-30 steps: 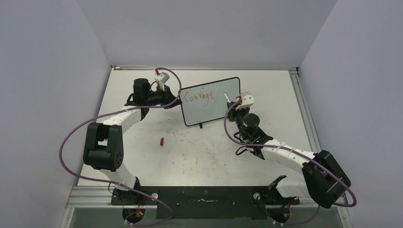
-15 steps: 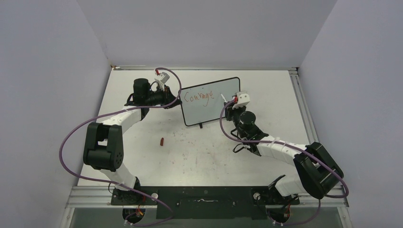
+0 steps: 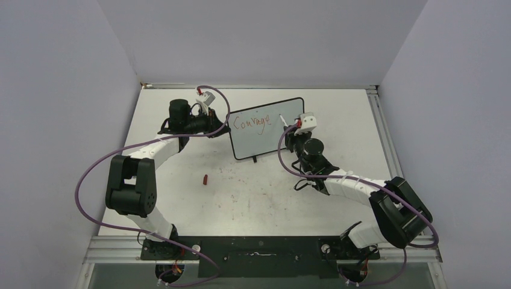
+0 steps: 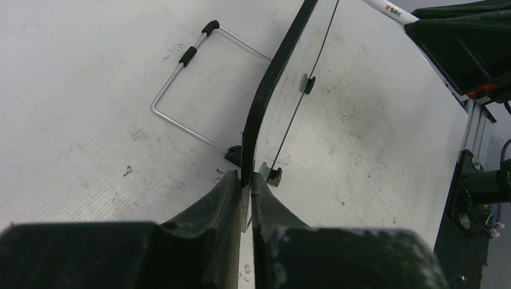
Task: Write a sentence on the whiteboard
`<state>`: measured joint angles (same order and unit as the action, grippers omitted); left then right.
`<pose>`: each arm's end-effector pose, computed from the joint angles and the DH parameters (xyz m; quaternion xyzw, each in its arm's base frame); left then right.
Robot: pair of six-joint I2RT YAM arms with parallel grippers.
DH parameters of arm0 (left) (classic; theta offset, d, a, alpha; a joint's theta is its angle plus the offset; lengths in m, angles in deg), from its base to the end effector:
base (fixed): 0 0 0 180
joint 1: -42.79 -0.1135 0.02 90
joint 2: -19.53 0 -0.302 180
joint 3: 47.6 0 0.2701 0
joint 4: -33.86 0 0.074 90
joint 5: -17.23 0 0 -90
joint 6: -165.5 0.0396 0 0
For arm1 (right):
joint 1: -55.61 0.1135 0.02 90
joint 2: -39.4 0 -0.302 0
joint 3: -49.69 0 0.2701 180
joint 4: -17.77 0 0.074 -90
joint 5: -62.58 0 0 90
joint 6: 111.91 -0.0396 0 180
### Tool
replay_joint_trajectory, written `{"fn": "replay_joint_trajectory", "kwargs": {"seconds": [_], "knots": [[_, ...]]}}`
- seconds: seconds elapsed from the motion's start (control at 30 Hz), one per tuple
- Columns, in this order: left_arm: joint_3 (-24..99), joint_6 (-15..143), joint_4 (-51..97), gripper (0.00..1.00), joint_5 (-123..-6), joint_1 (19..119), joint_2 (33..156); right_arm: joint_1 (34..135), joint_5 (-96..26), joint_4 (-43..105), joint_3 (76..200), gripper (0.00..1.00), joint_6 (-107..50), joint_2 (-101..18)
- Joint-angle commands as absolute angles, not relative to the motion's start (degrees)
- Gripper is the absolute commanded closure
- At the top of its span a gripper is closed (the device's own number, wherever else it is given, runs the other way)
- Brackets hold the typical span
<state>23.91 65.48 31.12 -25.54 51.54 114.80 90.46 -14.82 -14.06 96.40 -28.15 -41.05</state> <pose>0.3763 -0.0873 0.2604 0.2021 0.7814 -0.4147 0.4201 0.2569 0.1684 0.2575 -0.1026 0.7112 0.1687 0.6748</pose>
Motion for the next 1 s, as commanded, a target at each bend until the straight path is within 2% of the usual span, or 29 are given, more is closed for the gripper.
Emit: {"fn": "replay_joint_trajectory", "kwargs": {"seconds": [0.0,0.2,0.63,0.97], "knots": [[25.9,66.1,30.1,1.0,-24.9,51.0,112.8,89.6,-14.5,-17.2,98.8,0.95,-27.6,-41.9],[26.0,66.1,30.0,1.0,-24.9,51.0,112.8,89.2,-11.8,-17.0,98.0,0.95,-27.7,-41.1],[25.9,66.1,30.0,1.0,-24.9,51.0,112.7,89.1,-14.2,-17.4,97.6,0.95,-27.7,-37.8],[25.9,66.1,30.0,1.0,-24.9,51.0,112.8,89.1,-14.8,-18.2,100.1,0.95,-26.7,-41.0]]}}
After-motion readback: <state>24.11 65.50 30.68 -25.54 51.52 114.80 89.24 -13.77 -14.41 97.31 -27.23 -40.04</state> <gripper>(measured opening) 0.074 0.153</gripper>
